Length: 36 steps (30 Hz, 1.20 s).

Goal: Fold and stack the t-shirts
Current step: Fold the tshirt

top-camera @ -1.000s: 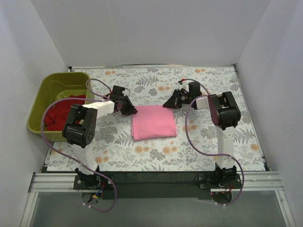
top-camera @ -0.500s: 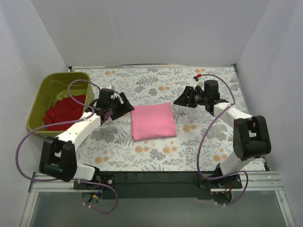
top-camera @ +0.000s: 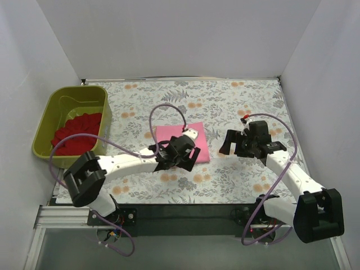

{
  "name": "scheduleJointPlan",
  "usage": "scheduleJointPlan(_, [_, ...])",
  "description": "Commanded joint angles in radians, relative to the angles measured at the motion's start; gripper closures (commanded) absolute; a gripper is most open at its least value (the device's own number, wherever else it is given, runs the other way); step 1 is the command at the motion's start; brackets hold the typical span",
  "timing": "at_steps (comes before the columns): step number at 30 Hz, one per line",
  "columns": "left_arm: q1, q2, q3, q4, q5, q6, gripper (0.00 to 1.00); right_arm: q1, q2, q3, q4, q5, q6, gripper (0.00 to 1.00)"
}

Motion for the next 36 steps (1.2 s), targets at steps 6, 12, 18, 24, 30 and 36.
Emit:
scheduleJointPlan(6, [-0.156, 0.214, 0.107, 0.158, -0.216, 0.314, 0.36, -0.004, -0.152, -0.126, -0.040, 0.073, 0.087, 0.15])
scheduleJointPlan(12, [-0.174, 0.343, 0.139, 0.212, -0.267, 0.406, 0.37, -0.005, -0.202, -0.170, -0.004, 0.029, 0.127, 0.15])
scheduleJointPlan(18, [-0.177, 0.421, 0.133, 0.255, -0.353, 0.438, 0.43, -0.004, -0.194, -0.207, 0.088, -0.068, 0.170, 0.15])
scheduleJointPlan(24, [-0.177, 0.418, 0.123, 0.262, -0.357, 0.431, 0.87, -0.005, -0.128, -0.258, 0.270, -0.190, 0.270, 0.16])
scheduleJointPlan(30, [-0.177, 0.340, 0.104, 0.278, -0.309, 0.374, 1.00, -0.005, 0.008, -0.259, 0.460, -0.290, 0.359, 0.14])
scheduleJointPlan(36, [-0.177, 0.291, 0.080, 0.290, -0.295, 0.335, 1.00, 0.006, 0.192, -0.233, 0.658, -0.344, 0.482, 0.09])
